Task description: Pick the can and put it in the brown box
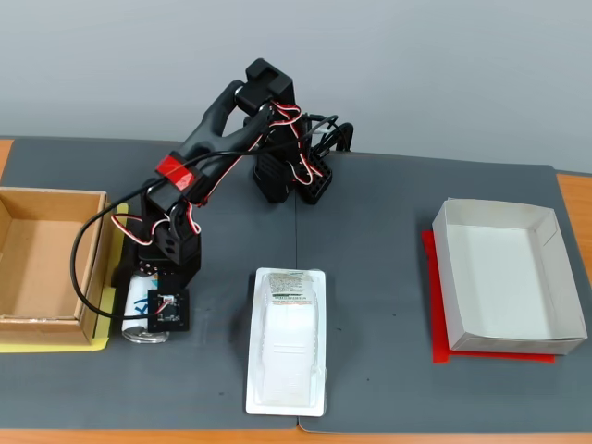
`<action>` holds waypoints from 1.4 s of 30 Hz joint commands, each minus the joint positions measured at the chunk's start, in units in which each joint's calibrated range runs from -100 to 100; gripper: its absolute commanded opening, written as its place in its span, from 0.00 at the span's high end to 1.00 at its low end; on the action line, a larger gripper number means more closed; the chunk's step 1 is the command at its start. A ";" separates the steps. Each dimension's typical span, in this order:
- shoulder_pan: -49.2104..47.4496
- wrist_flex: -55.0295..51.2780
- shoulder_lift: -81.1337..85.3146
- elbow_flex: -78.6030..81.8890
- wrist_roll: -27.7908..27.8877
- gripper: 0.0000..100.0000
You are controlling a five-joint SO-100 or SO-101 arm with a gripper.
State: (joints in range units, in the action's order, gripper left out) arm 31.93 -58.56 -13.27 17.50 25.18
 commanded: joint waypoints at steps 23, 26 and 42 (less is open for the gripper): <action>0.73 -0.76 1.37 -2.84 -3.50 0.89; 0.08 -2.06 4.67 -3.20 -5.17 0.89; -2.36 -8.57 27.54 -5.37 -5.69 0.89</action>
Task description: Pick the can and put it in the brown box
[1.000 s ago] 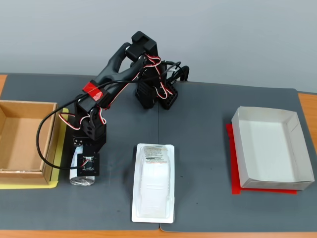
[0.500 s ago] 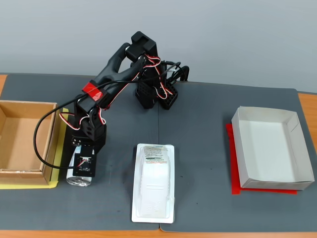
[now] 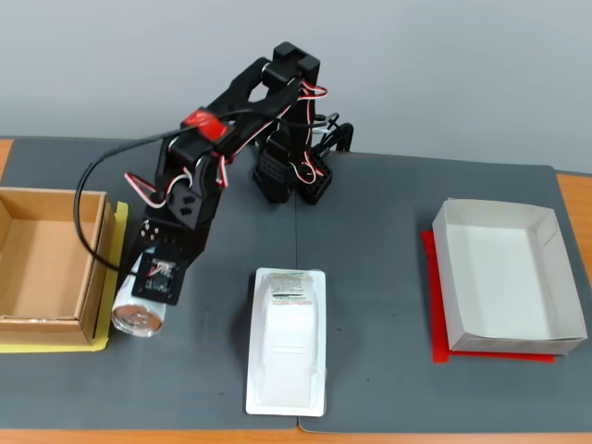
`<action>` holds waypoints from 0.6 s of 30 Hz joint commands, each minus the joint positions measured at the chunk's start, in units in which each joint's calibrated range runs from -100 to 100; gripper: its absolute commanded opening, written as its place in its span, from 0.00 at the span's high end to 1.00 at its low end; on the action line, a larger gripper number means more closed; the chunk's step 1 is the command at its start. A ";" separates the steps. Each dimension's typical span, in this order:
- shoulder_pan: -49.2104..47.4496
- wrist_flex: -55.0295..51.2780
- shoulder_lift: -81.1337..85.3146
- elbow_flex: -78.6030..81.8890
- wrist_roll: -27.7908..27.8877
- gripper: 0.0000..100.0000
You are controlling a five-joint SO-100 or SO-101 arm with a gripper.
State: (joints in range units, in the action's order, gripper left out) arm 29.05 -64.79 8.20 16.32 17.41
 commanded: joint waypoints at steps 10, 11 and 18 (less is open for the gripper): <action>10.60 -1.82 8.02 -13.88 14.01 0.89; 11.41 -1.82 8.02 -13.97 15.26 0.89; 16.36 0.44 3.28 -15.78 19.90 0.88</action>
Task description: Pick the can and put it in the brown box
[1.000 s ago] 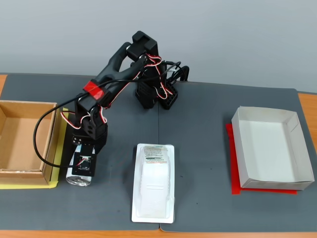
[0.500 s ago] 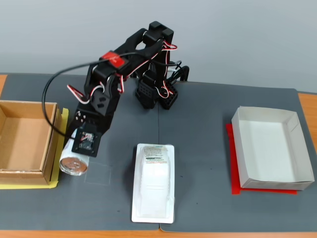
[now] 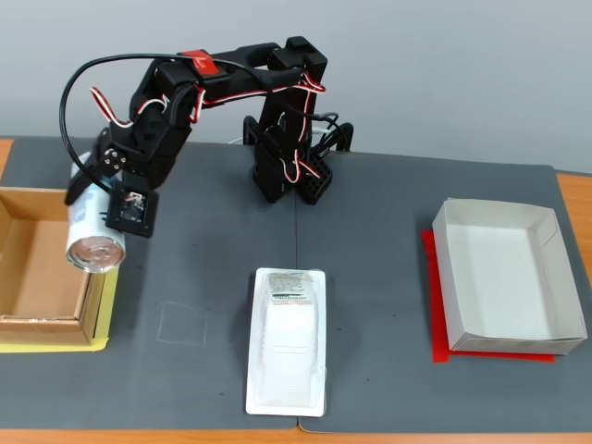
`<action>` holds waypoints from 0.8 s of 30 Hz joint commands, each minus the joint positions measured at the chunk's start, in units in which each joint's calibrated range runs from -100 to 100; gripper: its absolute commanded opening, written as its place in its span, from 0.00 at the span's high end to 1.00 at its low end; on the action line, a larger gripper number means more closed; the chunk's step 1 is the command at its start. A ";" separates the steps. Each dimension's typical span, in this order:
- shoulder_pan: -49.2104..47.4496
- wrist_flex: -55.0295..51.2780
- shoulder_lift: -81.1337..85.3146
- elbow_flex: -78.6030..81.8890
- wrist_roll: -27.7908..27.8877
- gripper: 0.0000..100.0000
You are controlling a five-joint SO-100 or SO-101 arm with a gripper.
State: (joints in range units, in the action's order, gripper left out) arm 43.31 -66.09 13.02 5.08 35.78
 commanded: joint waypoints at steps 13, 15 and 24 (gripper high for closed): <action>2.91 1.91 -16.79 -20.01 1.74 0.88; 2.99 1.91 -19.75 -23.27 1.74 0.88; 5.19 2.43 -32.63 -35.85 1.80 0.88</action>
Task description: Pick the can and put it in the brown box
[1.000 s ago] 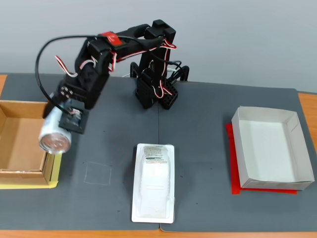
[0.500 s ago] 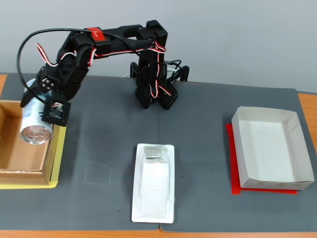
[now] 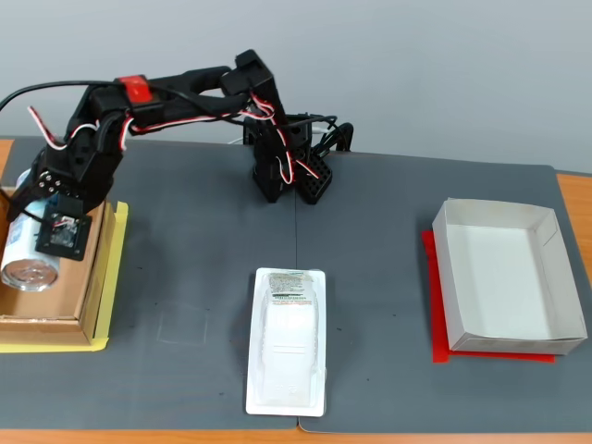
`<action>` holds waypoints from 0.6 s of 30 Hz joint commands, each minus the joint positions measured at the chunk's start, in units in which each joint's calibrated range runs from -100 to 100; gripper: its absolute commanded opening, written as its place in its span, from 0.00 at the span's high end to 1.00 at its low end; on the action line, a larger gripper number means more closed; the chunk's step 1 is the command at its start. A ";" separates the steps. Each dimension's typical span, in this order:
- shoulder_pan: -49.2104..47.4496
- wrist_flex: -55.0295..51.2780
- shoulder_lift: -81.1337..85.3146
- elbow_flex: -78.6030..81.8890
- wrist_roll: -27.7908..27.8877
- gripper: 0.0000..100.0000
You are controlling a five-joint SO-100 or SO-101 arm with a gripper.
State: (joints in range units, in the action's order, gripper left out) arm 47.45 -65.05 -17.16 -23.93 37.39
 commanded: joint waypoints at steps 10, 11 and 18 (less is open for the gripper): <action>2.51 7.72 -12.19 -14.89 0.18 0.88; 2.51 7.72 -12.62 -14.89 0.18 0.88; 2.43 7.64 -14.90 -14.62 0.18 0.88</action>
State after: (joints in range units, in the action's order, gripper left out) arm 49.89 -58.13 -32.21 -35.54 37.39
